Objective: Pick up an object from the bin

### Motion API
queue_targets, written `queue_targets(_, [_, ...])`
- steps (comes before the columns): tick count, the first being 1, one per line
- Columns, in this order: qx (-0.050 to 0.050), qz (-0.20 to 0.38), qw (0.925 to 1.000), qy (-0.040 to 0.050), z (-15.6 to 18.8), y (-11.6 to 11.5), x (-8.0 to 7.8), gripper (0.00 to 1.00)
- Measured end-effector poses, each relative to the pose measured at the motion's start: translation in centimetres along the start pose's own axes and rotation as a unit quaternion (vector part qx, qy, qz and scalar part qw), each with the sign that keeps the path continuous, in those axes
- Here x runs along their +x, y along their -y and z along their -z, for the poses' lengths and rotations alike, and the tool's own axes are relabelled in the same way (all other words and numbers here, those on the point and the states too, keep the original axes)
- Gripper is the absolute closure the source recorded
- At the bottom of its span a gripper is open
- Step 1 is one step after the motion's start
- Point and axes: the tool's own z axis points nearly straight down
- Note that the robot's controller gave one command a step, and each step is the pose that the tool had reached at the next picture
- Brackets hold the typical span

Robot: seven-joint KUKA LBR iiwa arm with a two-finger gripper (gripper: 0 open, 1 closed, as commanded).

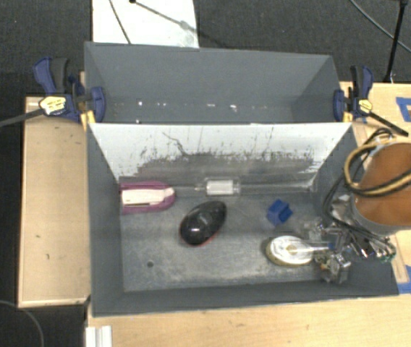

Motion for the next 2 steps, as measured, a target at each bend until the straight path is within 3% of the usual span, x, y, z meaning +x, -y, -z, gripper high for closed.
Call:
queue_targets(1, [0.000,0.002,1.0000,-0.0005,0.0,-0.1,0.0,1.00])
queue_targets(2, [0.001,0.003,1.0000,-0.0002,2.2,-0.1,-0.2,1.00])
